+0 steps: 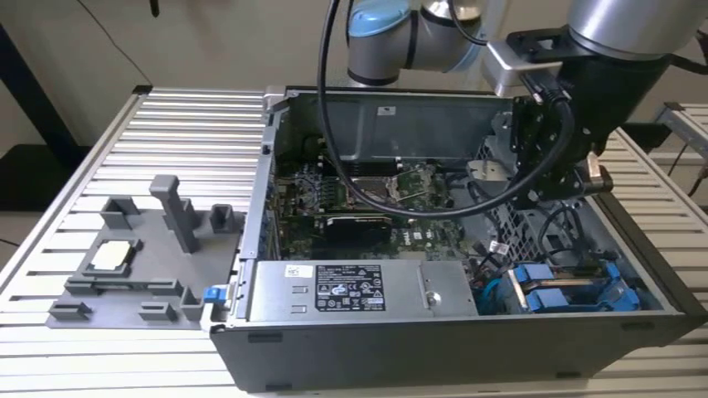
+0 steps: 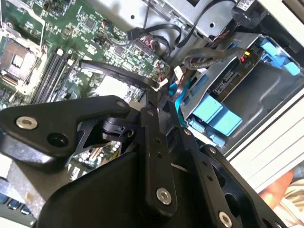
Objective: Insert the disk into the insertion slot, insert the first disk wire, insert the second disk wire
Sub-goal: 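Insert the first disk wire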
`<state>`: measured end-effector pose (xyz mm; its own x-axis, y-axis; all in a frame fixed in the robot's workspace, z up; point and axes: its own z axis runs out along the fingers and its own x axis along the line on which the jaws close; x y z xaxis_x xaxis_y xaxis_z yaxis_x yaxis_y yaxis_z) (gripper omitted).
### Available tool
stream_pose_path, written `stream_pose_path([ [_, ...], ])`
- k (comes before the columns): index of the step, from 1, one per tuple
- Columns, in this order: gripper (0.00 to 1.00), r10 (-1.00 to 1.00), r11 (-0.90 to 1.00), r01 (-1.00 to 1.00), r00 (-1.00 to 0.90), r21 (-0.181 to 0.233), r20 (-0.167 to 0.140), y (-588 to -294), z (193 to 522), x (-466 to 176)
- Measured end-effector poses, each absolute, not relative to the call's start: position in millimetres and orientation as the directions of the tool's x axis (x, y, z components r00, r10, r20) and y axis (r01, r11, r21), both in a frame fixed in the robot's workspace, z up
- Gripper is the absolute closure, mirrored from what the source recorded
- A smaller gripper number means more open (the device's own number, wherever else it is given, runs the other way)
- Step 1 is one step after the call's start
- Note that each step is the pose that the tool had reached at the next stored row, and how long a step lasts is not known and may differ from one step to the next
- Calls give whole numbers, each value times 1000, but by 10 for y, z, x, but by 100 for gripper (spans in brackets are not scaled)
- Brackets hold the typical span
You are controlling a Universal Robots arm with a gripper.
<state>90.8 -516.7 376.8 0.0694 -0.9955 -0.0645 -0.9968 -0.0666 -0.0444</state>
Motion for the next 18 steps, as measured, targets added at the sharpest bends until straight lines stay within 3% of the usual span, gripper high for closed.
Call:
stream_pose_path([
  [14,74,-995,-68,-996,71,-50,-70,-5167,3760,907],
  [18,83,-995,-68,-996,71,-50,-70,-5167,3759,907],
])
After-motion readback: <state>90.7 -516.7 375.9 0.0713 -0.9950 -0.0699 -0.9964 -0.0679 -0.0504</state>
